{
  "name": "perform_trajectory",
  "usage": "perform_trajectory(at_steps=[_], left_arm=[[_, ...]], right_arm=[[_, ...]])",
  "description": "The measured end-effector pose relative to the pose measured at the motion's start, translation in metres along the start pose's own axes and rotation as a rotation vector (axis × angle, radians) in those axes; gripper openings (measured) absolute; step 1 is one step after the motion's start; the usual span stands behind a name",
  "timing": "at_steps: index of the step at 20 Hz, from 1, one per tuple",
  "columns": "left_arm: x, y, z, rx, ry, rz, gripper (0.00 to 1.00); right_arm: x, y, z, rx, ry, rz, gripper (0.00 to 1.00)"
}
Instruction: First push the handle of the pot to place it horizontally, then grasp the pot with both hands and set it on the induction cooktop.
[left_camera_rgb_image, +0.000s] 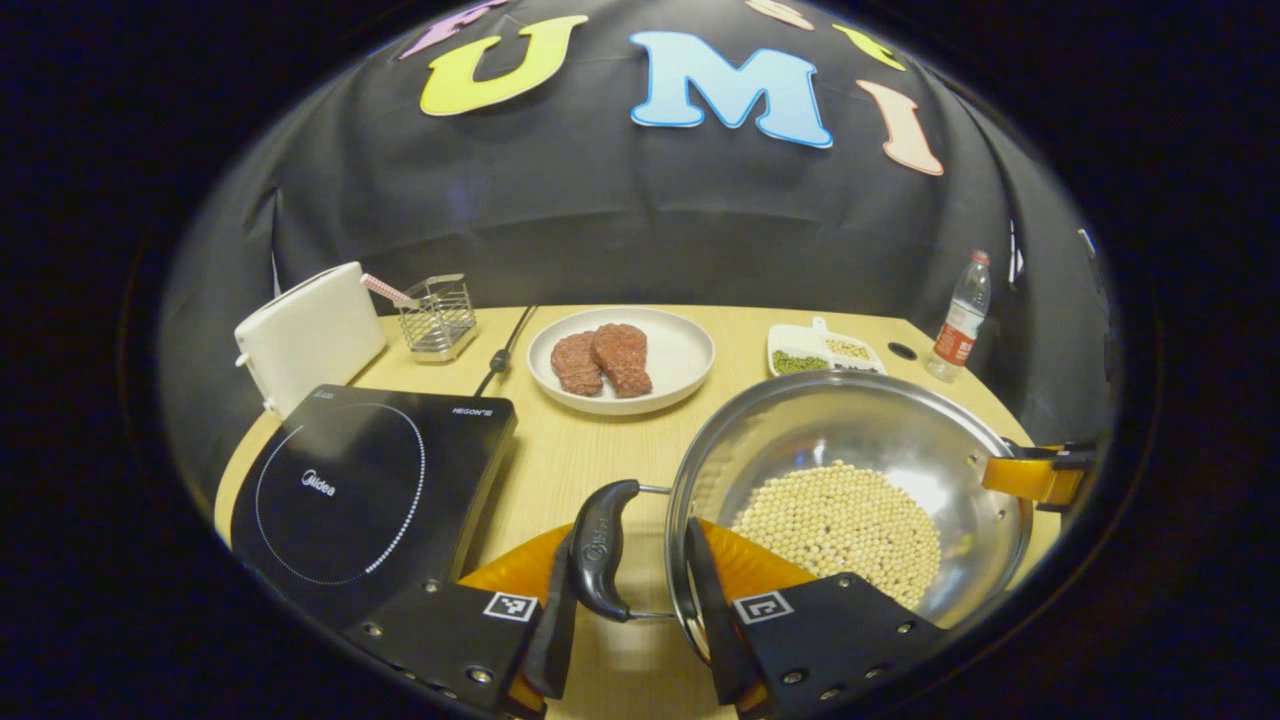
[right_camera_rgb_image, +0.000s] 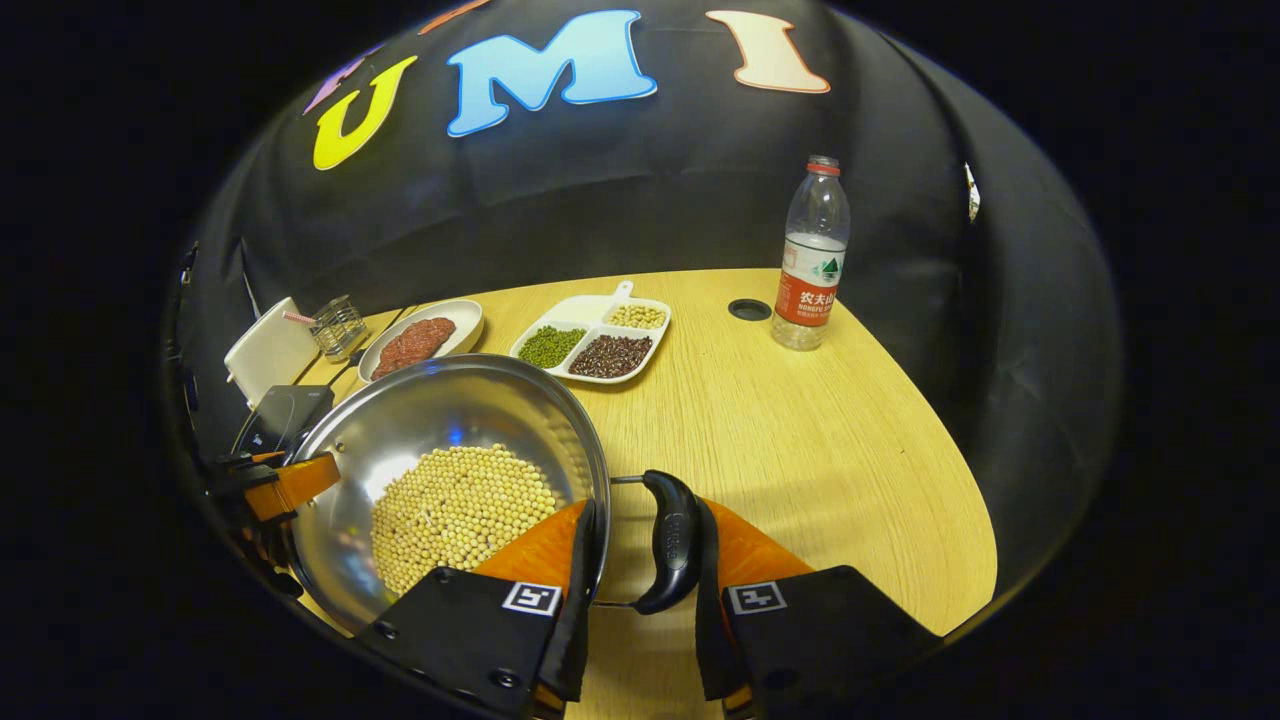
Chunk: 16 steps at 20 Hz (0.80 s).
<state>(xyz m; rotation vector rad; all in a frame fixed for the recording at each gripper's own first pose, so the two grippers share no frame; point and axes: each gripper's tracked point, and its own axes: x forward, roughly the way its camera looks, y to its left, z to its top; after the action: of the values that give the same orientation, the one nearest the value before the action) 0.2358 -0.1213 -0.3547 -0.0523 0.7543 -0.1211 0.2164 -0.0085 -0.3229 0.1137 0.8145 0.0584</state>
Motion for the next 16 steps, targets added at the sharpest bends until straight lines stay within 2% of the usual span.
perform_trajectory(at_steps=[1,2,3,5,8,14,16], left_arm=[[-0.003,0.0,0.004,0.003,-0.009,-0.003,0.56],[-0.008,0.002,0.008,0.006,-0.021,-0.006,0.55],[-0.013,0.003,0.013,0.007,-0.032,-0.01,0.55],[-0.024,0.007,0.021,0.002,-0.042,-0.02,0.56],[-0.038,0.016,0.034,0.015,-0.058,-0.045,0.53],[-0.058,0.046,0.052,0.034,-0.081,-0.069,0.58],[-0.063,0.058,0.056,0.032,-0.088,-0.073,0.55]], right_arm=[[-0.005,0.0,0.003,-0.004,-0.006,-0.002,0.46],[-0.01,0.002,0.007,-0.008,-0.018,-0.004,0.43],[-0.016,0.004,0.01,-0.007,-0.027,-0.009,0.46],[-0.03,0.01,0.016,0.002,-0.041,-0.019,0.43],[-0.049,0.02,0.022,0.016,-0.06,-0.036,0.43],[-0.074,0.052,0.027,0.034,-0.081,-0.052,0.43],[-0.079,0.065,0.03,0.034,-0.09,-0.054,0.43]])
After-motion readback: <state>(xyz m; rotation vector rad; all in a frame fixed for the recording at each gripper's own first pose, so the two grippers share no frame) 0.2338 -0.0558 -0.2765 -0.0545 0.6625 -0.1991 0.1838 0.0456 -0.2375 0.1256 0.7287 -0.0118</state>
